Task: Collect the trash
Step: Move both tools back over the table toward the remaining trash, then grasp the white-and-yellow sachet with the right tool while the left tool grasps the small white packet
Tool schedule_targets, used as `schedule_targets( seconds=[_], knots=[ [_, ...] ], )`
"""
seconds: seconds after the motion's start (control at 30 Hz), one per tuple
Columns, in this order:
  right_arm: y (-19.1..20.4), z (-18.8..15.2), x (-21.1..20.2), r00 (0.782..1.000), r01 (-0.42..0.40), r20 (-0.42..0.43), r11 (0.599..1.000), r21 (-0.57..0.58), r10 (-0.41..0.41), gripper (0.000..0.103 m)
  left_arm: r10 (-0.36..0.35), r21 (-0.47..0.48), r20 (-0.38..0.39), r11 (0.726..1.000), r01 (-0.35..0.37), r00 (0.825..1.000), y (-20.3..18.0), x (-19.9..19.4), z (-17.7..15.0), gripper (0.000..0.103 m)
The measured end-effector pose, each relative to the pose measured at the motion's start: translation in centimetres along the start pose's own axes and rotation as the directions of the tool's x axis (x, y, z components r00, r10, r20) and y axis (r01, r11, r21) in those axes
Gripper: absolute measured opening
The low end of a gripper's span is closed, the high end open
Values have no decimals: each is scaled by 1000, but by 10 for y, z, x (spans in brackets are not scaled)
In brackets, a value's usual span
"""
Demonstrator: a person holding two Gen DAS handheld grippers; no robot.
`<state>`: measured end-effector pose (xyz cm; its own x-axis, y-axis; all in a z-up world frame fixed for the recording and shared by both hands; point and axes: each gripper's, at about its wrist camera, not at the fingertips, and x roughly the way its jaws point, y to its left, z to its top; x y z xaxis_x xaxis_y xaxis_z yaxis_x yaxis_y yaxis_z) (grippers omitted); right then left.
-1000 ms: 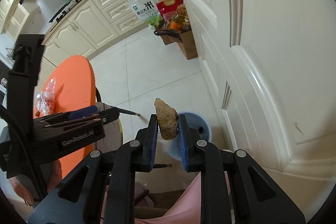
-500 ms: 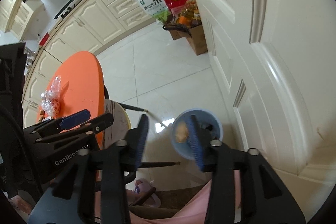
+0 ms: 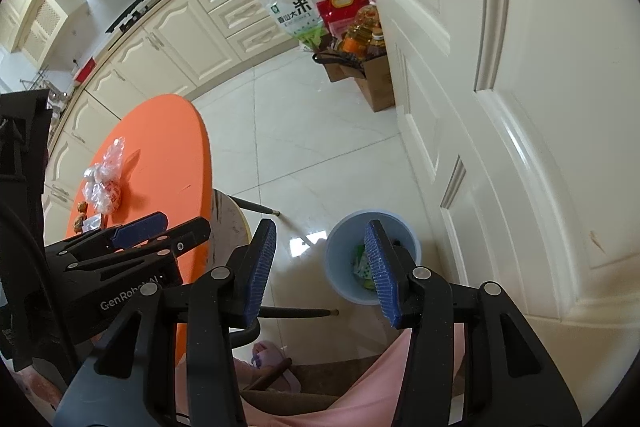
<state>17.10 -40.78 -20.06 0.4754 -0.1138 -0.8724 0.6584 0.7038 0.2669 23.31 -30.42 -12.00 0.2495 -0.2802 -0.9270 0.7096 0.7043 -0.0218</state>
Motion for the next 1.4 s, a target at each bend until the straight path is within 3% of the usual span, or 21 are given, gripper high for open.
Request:
schedule_targets(
  seconds=[0.13,0.27,0.37,0.5,0.7,0.97,1.2,1.4],
  knots=[
    [7,-5,-10,1000,-4,17,1000,-15,4,47,-8,-9,21,1000,8,1000,8,-19,-16,48],
    [19,-14,-22,999,-1,46,999,-32,3,59,-12,-19,46,1000,13,999,18,-37,-34,51],
    [29,-20,-29,998,-4,55,999,-50,6,62,-11,-29,63,1000,12,998,28,-52,-49,53],
    [47,-27,-35,997,22,74,996,-89,-15,78,-13,-56,91,998,19,996,50,-71,-72,57],
    [79,-34,-31,999,9,53,990,-139,-2,79,30,-131,127,991,-13,991,88,-96,-102,61],
    [137,-41,-10,999,-44,6,975,-217,46,80,82,-258,118,965,-50,990,154,-115,-137,64],
    [217,-53,25,989,-138,-100,927,-350,109,80,156,-423,89,900,-104,984,234,-131,-167,65],
    [290,-61,56,972,-214,-185,871,-443,145,80,218,-559,56,816,-150,974,298,-144,-191,65]
  ],
)
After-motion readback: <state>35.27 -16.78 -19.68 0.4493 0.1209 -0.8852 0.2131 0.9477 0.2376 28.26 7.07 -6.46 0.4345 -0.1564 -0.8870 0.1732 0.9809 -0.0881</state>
